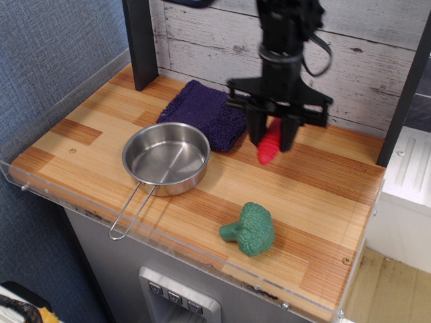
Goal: Move the red fork to the opposite side of the counter
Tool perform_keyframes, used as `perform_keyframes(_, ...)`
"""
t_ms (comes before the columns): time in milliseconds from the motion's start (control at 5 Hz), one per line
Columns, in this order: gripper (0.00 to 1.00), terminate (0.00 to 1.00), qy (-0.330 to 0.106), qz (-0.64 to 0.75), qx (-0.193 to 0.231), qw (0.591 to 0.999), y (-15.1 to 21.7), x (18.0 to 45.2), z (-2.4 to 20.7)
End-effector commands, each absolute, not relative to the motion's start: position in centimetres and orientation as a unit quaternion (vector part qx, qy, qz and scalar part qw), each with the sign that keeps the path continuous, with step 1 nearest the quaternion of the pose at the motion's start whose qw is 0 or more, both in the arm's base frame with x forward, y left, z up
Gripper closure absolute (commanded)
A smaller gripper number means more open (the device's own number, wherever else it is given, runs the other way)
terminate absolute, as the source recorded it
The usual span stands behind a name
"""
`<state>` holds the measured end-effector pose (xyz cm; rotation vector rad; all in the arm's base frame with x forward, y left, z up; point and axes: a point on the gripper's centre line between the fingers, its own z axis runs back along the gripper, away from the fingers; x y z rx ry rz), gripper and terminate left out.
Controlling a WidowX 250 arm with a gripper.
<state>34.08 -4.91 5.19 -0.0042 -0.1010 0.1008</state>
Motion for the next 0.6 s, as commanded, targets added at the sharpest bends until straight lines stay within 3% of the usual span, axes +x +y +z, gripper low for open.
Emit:
perform_keyframes(0, 1.0, 0.0, -0.05, 0.028, -0.002, 0.998, -7.3, 35.0, 4.2)
perform_keyframes(200, 1.0, 0.0, -0.013, 0.029, 0.007, 0.999, -7.9, 35.4, 1.9)
perform_keyframes(400, 1.0, 0.0, 0.004, 0.029, 0.009, 1.0, -8.0, 35.2, 1.0)
